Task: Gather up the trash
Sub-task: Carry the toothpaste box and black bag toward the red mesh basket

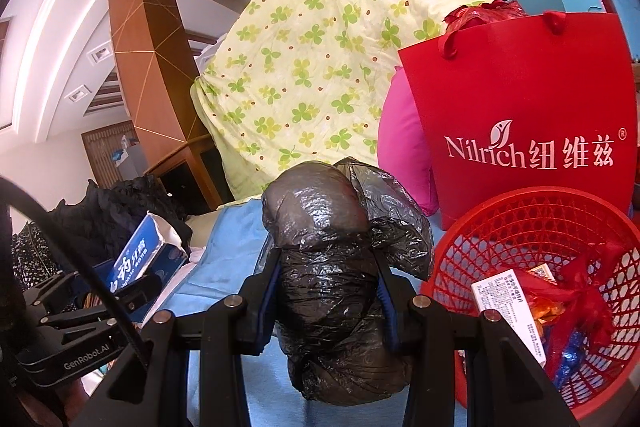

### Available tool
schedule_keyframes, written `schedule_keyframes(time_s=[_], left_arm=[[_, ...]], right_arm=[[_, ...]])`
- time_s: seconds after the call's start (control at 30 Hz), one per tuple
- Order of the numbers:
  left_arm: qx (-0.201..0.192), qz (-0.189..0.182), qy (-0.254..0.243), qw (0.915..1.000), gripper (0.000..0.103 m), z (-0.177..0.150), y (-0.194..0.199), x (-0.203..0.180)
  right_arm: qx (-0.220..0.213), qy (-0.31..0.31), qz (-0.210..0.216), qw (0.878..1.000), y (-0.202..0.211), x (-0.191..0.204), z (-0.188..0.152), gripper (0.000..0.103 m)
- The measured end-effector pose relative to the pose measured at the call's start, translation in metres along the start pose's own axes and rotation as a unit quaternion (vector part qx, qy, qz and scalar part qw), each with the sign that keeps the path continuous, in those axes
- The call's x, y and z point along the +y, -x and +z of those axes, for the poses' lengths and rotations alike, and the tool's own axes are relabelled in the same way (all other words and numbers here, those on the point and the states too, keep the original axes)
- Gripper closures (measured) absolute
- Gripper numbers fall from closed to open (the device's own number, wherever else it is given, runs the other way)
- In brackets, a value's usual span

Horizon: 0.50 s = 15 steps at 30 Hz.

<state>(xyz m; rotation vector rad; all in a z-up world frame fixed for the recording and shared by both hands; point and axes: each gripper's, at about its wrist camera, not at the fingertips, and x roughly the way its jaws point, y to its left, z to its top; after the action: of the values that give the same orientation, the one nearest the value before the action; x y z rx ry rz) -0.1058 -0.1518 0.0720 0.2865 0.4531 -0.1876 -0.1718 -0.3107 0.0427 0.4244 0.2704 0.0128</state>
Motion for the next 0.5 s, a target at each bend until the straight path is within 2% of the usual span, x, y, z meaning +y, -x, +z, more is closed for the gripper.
schedule_keyframes(time_s=[0.5], left_arm=[[0.008,-0.011,-0.018,0.9998,0.032,-0.003,-0.002,-0.014]], right_arm=[[-0.012,-0.01,-0.005,1.0,0.014,-0.006,0.001,0.059]])
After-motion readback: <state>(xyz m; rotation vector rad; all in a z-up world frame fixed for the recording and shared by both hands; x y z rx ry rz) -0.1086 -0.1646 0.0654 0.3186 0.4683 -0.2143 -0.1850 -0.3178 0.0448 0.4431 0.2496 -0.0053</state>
